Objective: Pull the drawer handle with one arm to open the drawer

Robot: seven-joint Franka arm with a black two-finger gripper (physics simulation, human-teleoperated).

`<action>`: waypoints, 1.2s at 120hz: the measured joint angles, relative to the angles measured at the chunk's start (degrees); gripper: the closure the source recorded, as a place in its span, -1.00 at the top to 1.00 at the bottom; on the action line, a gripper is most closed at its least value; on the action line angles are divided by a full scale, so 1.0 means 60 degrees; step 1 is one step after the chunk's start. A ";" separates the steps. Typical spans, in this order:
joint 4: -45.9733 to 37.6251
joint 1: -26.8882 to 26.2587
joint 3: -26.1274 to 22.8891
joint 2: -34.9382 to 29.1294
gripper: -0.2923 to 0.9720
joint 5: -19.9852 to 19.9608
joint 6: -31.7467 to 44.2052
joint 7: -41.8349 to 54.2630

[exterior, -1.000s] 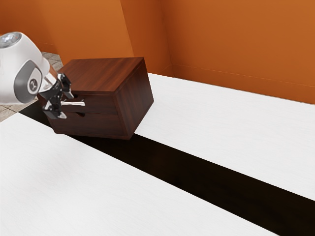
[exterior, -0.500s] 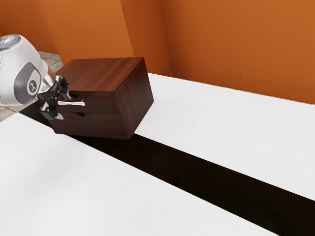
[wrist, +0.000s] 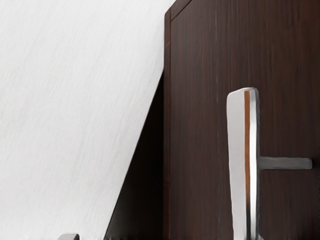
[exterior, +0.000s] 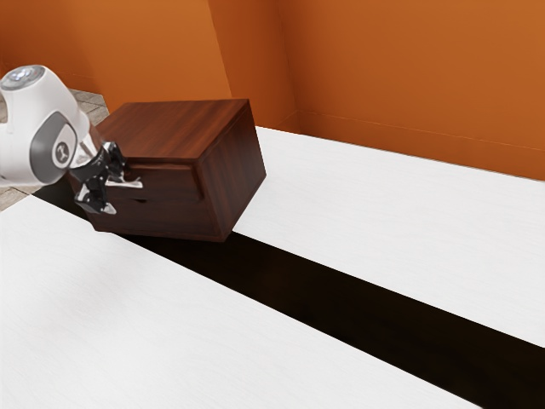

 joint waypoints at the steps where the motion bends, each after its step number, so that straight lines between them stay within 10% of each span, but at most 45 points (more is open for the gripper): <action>1: 0.0000 -0.0001 0.0002 -0.0005 0.07 -0.0007 -0.0017 0.0002; 144: -0.3140 0.0112 0.0467 -0.2940 -0.11 -0.0102 -0.0660 0.0107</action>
